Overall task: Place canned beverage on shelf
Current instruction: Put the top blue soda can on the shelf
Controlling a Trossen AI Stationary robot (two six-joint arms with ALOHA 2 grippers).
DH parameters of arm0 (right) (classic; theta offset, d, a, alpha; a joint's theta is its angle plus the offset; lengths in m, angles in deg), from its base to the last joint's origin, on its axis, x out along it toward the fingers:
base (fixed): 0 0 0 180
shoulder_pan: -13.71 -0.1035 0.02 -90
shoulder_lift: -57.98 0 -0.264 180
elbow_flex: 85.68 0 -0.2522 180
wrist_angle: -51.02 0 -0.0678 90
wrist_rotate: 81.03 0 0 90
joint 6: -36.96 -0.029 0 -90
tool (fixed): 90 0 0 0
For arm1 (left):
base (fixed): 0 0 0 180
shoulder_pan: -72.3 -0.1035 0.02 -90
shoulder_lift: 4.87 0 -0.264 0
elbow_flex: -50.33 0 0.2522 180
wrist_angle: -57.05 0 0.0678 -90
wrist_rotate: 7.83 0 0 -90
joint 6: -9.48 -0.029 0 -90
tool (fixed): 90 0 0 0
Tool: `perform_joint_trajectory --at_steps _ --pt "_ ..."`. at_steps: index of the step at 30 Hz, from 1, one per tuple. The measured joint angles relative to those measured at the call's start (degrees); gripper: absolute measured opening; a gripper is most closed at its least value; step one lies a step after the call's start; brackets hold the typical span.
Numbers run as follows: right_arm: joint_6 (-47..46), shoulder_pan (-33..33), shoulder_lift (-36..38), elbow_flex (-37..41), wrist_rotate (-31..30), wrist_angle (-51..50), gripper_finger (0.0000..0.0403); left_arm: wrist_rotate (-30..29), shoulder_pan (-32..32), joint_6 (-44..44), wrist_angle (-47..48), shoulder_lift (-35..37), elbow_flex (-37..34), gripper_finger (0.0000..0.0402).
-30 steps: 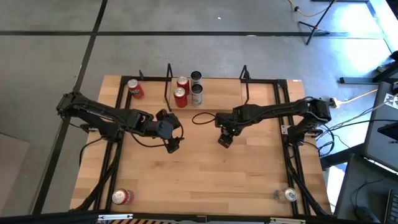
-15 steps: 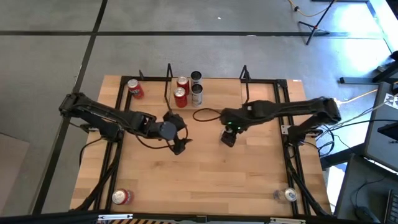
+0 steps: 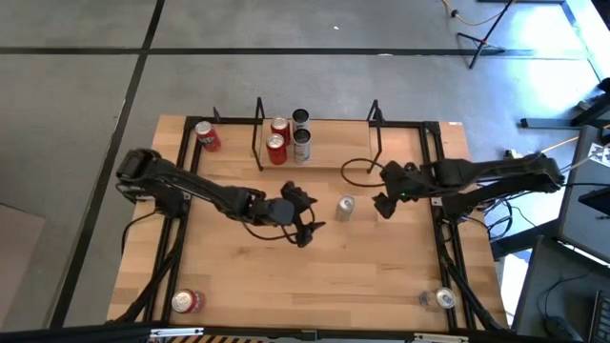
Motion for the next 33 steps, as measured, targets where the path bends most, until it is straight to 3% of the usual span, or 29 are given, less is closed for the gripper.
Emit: perform_joint_trajectory --at_steps 6,11,17,24,33 --pt "-1.17 0.65 2.27 14.02 0.85 22.24 0.0294 3.72 -0.98 0.98 -9.66 -7.65 0.02 0.0345" --pt "-3.18 0.65 0.34 19.99 -4.27 30.57 0.0294 2.52 -1.53 6.53 -11.93 -11.13 -0.02 0.0345" --pt "-4.54 0.65 -3.59 22.25 -6.16 40.53 0.0294 -1.89 -3.37 7.74 -11.6 -12.84 -0.04 0.0345" --pt "-4.04 0.65 -7.18 22.21 -5.35 49.0 0.0294 -3.66 -5.15 2.24 -11.37 -13.36 0.04 0.0345" --pt "-2.99 0.67 -8.33 22.21 -0.74 48.65 0.0294 -4.98 -5.84 3.12 -4.56 -13.17 0.04 0.0345"
